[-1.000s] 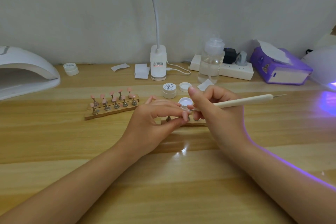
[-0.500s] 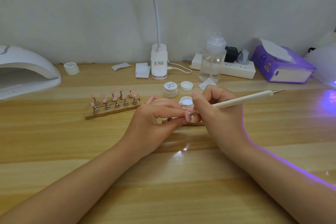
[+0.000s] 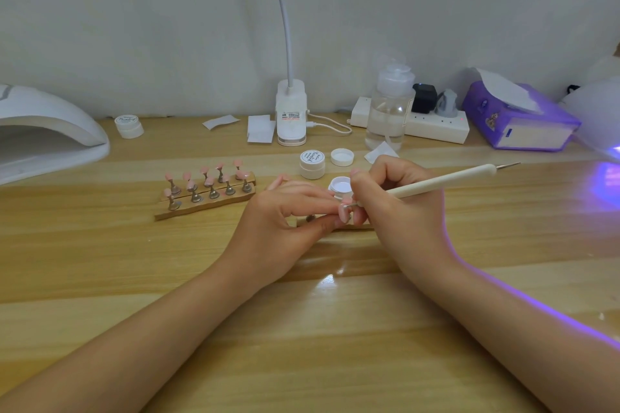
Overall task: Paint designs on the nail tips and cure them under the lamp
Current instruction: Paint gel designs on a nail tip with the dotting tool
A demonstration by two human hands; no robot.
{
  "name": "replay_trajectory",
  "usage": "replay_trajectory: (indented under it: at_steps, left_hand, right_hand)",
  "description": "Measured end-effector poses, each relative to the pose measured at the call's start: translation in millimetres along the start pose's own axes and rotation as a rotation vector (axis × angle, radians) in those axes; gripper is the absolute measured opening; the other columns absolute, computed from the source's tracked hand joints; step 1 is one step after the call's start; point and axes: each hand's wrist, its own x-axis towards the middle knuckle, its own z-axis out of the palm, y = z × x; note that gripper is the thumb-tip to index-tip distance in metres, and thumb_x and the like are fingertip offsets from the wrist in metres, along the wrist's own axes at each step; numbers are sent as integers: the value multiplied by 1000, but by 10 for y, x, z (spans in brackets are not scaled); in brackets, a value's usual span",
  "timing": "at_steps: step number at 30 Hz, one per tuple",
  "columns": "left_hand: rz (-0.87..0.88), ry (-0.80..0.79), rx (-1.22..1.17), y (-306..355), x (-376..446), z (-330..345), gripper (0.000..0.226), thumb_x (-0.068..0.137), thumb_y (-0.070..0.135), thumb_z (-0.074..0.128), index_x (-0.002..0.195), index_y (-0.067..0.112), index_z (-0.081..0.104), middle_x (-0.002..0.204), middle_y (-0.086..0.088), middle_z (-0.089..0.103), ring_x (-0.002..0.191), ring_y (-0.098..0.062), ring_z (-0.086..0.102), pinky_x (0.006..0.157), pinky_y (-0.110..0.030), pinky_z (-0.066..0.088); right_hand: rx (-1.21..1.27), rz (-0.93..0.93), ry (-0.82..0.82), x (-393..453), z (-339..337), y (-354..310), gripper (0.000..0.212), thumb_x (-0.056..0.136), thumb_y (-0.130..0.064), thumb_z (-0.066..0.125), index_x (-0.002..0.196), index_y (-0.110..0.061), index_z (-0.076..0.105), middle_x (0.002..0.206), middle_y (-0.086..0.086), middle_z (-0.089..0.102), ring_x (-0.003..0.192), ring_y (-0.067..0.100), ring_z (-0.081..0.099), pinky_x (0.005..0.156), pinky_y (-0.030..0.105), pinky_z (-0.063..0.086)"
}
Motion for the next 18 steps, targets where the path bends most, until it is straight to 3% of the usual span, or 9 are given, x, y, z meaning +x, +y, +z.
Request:
replay_trajectory:
  at_steps: [5,10,18]
  left_hand:
    - [16,6,-5,2,5,6,28,70,18,69,95,30,63,96,17,65,84,-3,62,92,-33,37]
    - [22,17,-8,-10,1,9,28,69,18,69,94,29,64,94,16,66,84,-4,63,93,-50,39]
    - [32,18,-16,-29,3,12,26,69,18,70,92,28,65,94,14,67,86,-5,64,92,-57,38]
  right_hand:
    - [-13,-1,6,3,9,-4,36,80,7,55,50,2,35,39,3,49,39,8,56,46,14,44]
    - [-20,-1,5,6,3,-4,36,80,7,55,50,2,36,40,4,49,39,8,56,45,15,44]
    - [-2,4,0,-2,3,-2,38,79,8,54,48,-5,38,39,4,48,39,8,55,45,14,44]
